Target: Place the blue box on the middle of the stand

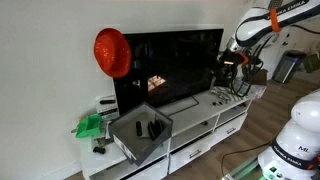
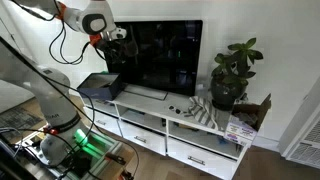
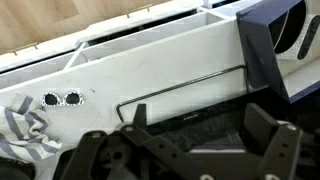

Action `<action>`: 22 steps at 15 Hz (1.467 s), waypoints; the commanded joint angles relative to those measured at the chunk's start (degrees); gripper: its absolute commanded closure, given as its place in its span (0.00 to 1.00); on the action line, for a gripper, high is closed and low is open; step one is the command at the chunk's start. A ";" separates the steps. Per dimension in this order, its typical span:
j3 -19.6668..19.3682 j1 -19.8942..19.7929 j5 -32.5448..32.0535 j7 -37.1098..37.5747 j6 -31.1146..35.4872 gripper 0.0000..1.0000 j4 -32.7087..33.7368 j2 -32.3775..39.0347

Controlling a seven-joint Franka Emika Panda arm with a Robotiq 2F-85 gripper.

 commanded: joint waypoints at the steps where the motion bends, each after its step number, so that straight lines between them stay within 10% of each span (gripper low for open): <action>1: 0.66 -0.68 0.51 -0.39 -0.23 0.00 0.13 0.00; 12: 0.66 -0.68 0.51 -0.39 -0.23 0.00 0.13 0.00; 22: 10.44 9.26 -0.51 -4.10 -0.90 0.00 10.03 6.02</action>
